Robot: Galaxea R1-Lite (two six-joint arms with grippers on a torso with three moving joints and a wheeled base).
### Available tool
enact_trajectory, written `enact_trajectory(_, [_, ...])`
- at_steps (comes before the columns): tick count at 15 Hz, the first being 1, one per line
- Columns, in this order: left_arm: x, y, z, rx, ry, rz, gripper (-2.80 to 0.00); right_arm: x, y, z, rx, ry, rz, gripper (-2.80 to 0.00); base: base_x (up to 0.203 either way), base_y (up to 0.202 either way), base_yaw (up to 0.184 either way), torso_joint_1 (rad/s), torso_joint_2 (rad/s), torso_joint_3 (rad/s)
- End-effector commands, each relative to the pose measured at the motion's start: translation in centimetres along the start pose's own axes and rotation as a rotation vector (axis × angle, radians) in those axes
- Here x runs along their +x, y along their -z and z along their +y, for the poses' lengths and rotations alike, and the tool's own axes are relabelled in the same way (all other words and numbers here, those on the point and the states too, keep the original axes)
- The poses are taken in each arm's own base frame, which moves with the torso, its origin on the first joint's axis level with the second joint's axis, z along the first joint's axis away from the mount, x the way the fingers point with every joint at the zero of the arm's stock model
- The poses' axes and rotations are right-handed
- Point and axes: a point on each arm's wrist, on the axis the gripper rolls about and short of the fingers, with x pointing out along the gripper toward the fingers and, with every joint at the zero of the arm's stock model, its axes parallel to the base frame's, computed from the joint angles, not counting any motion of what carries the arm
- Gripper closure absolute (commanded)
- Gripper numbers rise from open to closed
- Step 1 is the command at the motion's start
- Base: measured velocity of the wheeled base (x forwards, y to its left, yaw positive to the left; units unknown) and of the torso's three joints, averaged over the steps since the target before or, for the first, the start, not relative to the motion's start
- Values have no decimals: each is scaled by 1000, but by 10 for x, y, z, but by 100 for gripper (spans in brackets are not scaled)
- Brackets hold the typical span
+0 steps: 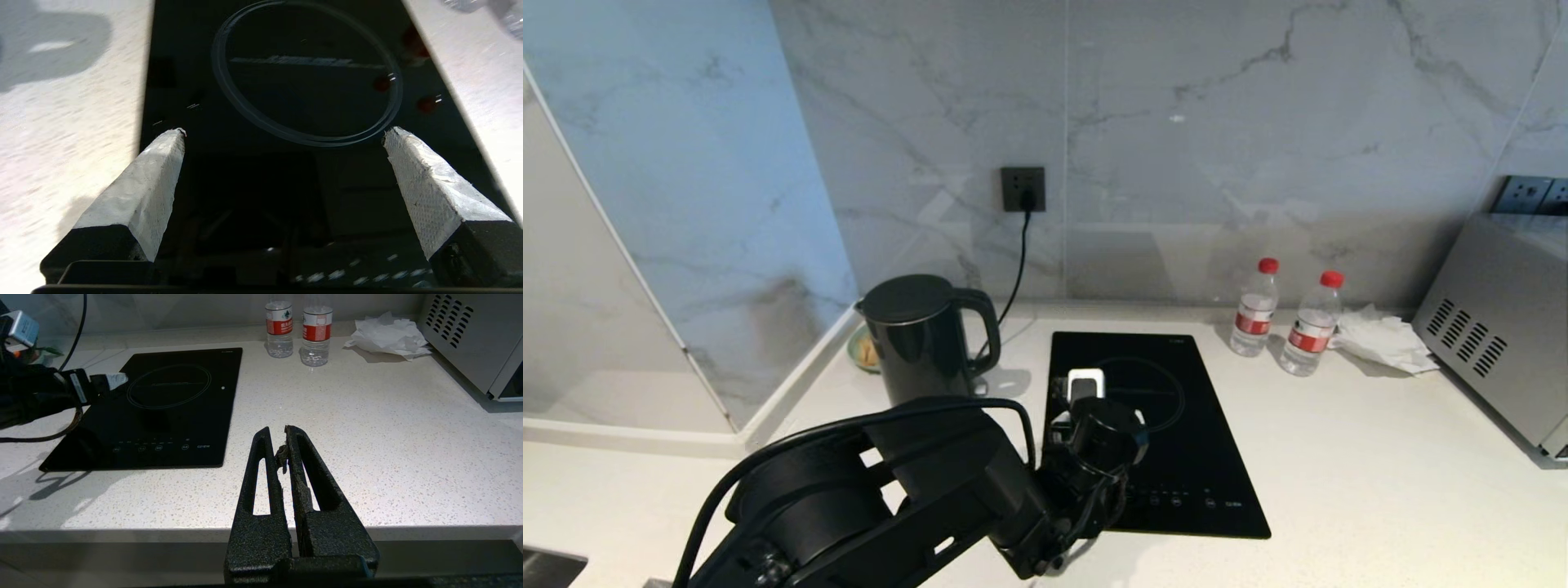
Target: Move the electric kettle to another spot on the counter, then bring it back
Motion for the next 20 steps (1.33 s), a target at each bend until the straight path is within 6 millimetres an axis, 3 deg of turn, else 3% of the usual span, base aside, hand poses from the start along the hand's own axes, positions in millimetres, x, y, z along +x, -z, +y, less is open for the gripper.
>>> enact_trajectory(1, [13, 0, -11, -12, -3, -22, -280, 0, 0, 0, -1, 0, 0, 0, 0, 0, 0, 0, 0, 0])
enact_trajectory(5, [38, -14, -8, -24, -55, -43, -280, 0, 0, 0, 0, 0, 1, 0, 0, 0, 0, 0, 0, 0])
enact_trajectory(9, [62, -20, 22, -1, -135, -48, -280, 0, 0, 0, 0, 0, 1, 0, 0, 0, 0, 0, 0, 0])
enact_trajectory(20, [79, -21, 69, 36, -252, -37, -280, 0, 0, 0, -1, 0, 1, 0, 0, 0, 0, 0, 0, 0])
